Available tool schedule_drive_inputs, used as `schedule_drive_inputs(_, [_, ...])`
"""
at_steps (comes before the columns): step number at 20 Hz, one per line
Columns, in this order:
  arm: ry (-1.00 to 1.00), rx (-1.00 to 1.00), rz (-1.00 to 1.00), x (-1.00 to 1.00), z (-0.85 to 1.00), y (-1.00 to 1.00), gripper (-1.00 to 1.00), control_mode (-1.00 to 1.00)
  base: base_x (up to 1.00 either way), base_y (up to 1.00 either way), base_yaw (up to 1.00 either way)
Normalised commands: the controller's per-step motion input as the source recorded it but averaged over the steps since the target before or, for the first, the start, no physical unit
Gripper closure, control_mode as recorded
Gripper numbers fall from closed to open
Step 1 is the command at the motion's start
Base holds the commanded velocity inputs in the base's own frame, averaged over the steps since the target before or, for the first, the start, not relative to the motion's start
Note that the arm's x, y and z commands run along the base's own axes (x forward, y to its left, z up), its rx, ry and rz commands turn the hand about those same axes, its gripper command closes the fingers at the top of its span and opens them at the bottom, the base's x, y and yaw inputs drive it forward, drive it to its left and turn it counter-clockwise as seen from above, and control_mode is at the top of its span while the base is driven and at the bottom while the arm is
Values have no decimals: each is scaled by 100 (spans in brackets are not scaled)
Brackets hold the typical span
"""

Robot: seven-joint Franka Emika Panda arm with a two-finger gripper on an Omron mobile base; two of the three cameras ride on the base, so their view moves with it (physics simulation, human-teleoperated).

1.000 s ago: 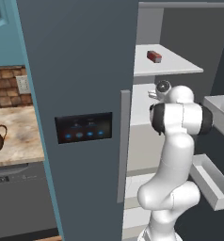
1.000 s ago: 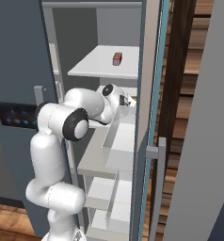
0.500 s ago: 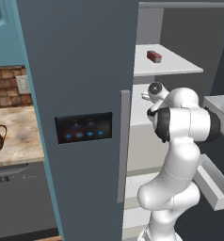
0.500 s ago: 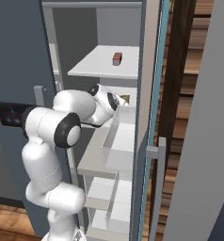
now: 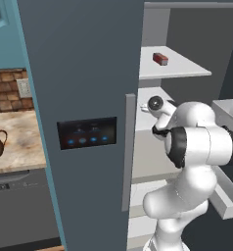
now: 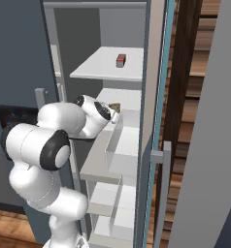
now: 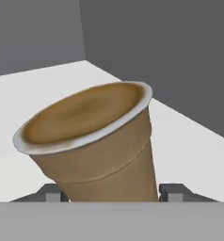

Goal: Move the bar and cup from the second highest shelf to the top shelf to make space. Then, place the pitcher from the counter on the cleared second highest shelf.

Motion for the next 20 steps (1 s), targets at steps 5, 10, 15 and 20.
schedule_drive_inputs(5, [0, 0, 6, -70, 52, 0, 100, -100, 0, 0, 0])
schedule_drive_inputs(10, [0, 0, 9, -68, 65, 0, 100, -100, 0, 0, 0])
schedule_drive_inputs(15, [0, 0, 11, -65, 71, 0, 100, -100, 0, 0, 0])
schedule_drive_inputs(20, [1, 0, 11, -52, 78, 0, 100, -100, 0, 0, 0])
